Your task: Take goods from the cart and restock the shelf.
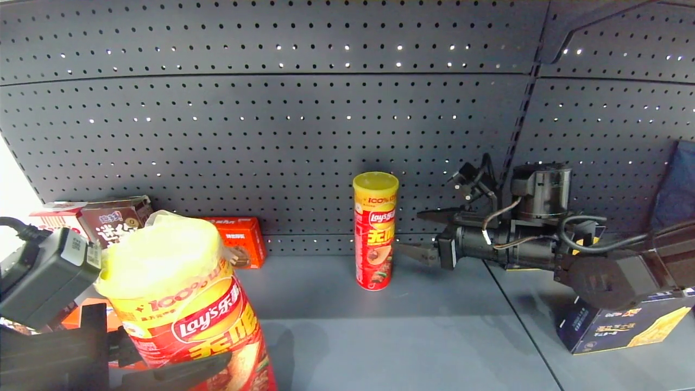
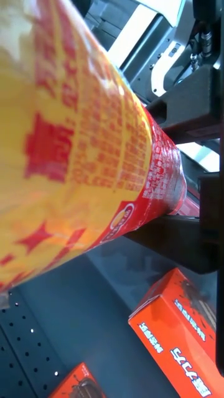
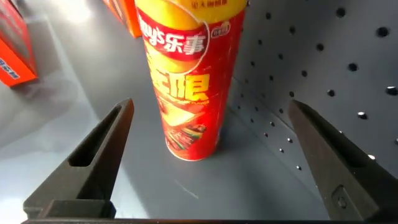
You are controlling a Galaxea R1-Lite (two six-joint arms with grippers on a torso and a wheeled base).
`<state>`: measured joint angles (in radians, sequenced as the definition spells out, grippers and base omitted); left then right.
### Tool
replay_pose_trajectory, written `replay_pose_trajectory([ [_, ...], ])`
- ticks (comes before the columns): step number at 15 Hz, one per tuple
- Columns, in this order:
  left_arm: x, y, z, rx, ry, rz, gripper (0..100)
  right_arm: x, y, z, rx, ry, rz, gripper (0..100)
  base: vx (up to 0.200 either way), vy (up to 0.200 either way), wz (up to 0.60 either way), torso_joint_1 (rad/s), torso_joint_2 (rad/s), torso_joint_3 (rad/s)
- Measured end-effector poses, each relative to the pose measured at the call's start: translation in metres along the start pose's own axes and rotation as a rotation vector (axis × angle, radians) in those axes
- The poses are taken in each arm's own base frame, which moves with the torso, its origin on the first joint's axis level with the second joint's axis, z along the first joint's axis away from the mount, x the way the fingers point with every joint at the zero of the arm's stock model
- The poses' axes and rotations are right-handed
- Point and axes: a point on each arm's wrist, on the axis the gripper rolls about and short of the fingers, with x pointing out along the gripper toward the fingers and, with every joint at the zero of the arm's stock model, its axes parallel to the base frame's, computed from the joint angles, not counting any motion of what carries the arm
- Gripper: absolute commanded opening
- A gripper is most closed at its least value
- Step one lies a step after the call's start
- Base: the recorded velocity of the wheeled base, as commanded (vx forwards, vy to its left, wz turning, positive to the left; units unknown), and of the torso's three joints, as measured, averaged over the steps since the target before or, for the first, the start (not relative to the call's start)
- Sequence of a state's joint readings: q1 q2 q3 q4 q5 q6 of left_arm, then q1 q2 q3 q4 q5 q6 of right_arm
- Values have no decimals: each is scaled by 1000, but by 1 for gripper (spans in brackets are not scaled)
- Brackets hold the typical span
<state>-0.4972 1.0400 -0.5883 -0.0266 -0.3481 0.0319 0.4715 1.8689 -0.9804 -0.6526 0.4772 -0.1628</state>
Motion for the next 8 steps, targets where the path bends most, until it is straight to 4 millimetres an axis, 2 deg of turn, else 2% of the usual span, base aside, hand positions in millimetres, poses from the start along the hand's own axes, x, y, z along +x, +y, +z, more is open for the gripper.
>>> replay_pose_trajectory([
  [8, 0, 0, 0, -2, 2, 2, 0, 19, -13, -10, -13, -45, 112, 100, 0, 0, 0, 0, 0, 0],
])
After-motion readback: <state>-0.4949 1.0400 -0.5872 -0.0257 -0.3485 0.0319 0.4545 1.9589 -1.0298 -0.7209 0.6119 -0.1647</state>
